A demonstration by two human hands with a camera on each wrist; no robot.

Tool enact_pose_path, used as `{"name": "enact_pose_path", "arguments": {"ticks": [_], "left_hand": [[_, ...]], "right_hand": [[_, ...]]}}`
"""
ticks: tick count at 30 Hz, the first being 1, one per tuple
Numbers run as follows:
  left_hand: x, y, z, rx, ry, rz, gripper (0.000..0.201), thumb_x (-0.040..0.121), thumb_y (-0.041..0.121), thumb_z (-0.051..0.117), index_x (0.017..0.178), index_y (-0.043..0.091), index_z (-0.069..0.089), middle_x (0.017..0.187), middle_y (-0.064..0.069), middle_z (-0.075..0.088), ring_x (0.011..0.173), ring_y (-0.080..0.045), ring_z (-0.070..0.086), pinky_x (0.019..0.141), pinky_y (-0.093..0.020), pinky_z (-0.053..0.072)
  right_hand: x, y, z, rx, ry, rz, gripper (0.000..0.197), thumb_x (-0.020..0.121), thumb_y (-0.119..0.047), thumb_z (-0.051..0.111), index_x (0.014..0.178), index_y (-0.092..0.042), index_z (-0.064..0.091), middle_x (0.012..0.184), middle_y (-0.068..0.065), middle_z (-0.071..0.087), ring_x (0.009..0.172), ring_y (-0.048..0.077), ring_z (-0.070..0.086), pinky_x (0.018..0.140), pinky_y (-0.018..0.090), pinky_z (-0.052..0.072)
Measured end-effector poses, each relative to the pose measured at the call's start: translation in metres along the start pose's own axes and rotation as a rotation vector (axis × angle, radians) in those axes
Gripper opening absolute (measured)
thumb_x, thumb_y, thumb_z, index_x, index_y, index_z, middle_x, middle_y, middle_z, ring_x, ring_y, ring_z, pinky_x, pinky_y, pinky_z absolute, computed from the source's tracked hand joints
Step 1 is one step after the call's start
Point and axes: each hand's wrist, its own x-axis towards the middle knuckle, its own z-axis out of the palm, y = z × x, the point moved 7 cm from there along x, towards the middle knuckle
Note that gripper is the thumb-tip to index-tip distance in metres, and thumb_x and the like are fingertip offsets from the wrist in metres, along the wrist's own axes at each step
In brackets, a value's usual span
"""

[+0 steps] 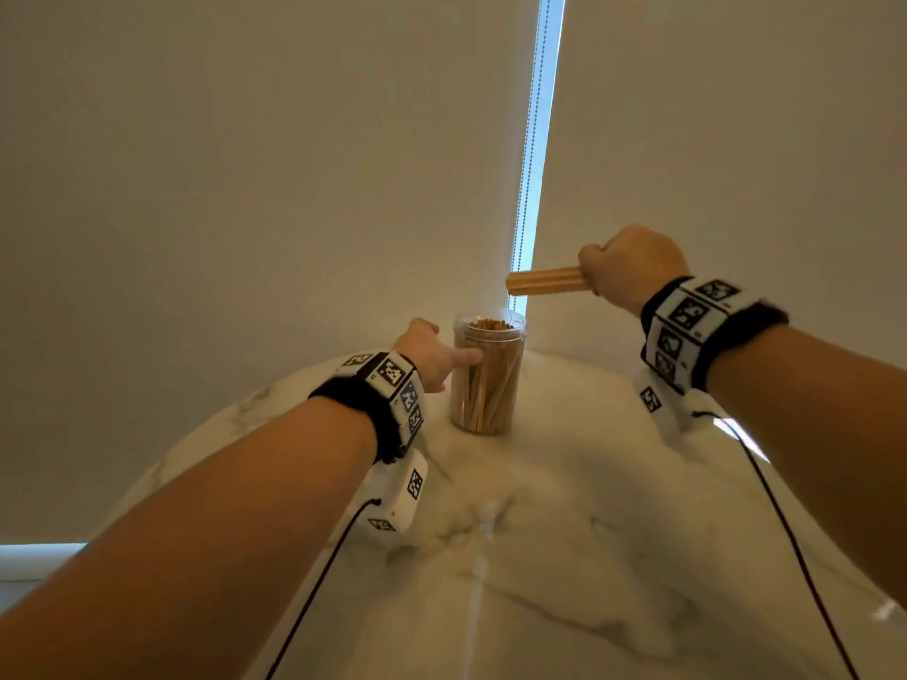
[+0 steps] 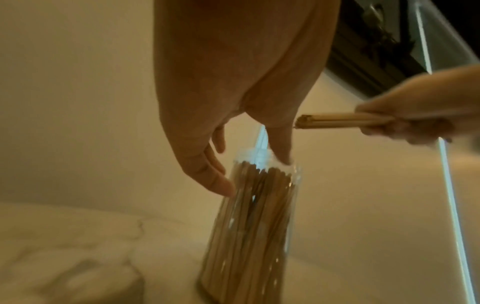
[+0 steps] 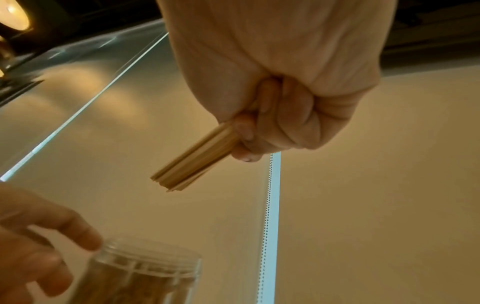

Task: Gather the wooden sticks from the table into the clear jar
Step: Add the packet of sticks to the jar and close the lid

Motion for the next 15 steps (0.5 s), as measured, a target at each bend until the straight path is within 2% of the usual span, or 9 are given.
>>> {"name": "enact_pose_path", "arguments": {"ticks": [2, 3, 5, 8, 11, 13, 15], "left_hand": [[0.016, 0.01, 0.009, 0.177, 0.007, 0.08, 0.13, 0.058, 0.062, 0.085, 0.155, 0.016, 0.012, 0.146, -0.016, 0.042, 0.128, -0.033, 0.049, 0.104, -0.045, 0.046], [0.023, 0.014, 0.015, 0.213, 0.021, 0.117, 0.144, 0.051, 0.067, 0.085, 0.157, 0.016, 0.002, 0.15, -0.017, 0.038, 0.133, -0.034, 0.045, 0.108, -0.046, 0.042], [0.036, 0.017, 0.025, 0.178, 0.03, 0.155, 0.158, 0.044, 0.068, 0.087, 0.157, 0.016, -0.01, 0.154, -0.017, 0.033, 0.139, -0.034, 0.038, 0.113, -0.047, 0.036], [0.048, 0.016, 0.037, 0.045, -0.011, 0.164, 0.154, 0.05, 0.06, 0.09, 0.156, 0.013, -0.012, 0.156, -0.013, 0.034, 0.141, -0.03, 0.037, 0.114, -0.042, 0.035], [0.053, 0.011, 0.042, -0.033, -0.043, 0.213, 0.132, 0.06, 0.052, 0.089, 0.156, 0.011, 0.008, 0.143, -0.008, 0.048, 0.131, -0.026, 0.048, 0.103, -0.034, 0.042], [0.053, 0.006, 0.044, -0.085, -0.067, 0.242, 0.119, 0.064, 0.045, 0.09, 0.152, 0.014, 0.017, 0.133, -0.003, 0.054, 0.12, -0.02, 0.054, 0.092, -0.028, 0.042], [0.052, 0.001, 0.045, -0.139, -0.084, 0.258, 0.114, 0.067, 0.041, 0.089, 0.152, 0.016, 0.017, 0.127, 0.001, 0.054, 0.112, -0.015, 0.053, 0.088, -0.027, 0.04]], "right_hand": [[0.018, -0.016, 0.006, -0.123, -0.001, -0.082, 0.034, 0.097, -0.031, 0.045, 0.08, -0.007, 0.062, 0.074, 0.009, 0.056, 0.069, 0.028, 0.052, 0.058, 0.03, 0.038], [0.024, -0.024, 0.011, -0.174, 0.004, -0.126, 0.031, 0.098, -0.029, 0.046, 0.079, -0.009, 0.061, 0.073, 0.008, 0.056, 0.071, 0.028, 0.052, 0.061, 0.031, 0.039], [0.032, -0.037, 0.022, -0.234, -0.001, -0.175, 0.031, 0.097, -0.029, 0.047, 0.077, -0.01, 0.061, 0.066, 0.005, 0.052, 0.071, 0.028, 0.053, 0.061, 0.031, 0.04], [0.041, -0.052, 0.044, -0.333, -0.032, -0.29, 0.037, 0.095, -0.033, 0.046, 0.07, -0.009, 0.059, 0.063, 0.005, 0.053, 0.068, 0.028, 0.056, 0.06, 0.032, 0.042], [0.047, -0.065, 0.061, -0.415, -0.057, -0.398, 0.044, 0.097, -0.037, 0.045, 0.064, -0.009, 0.056, 0.06, 0.004, 0.051, 0.056, 0.021, 0.049, 0.057, 0.03, 0.039], [0.048, -0.076, 0.065, -0.464, -0.051, -0.449, 0.046, 0.098, -0.041, 0.045, 0.067, -0.01, 0.057, 0.061, 0.004, 0.051, 0.059, 0.021, 0.051, 0.057, 0.03, 0.041], [0.049, -0.087, 0.066, -0.506, -0.021, -0.477, 0.046, 0.099, -0.043, 0.045, 0.066, -0.012, 0.053, 0.065, 0.005, 0.05, 0.069, 0.027, 0.057, 0.059, 0.032, 0.042]]}}
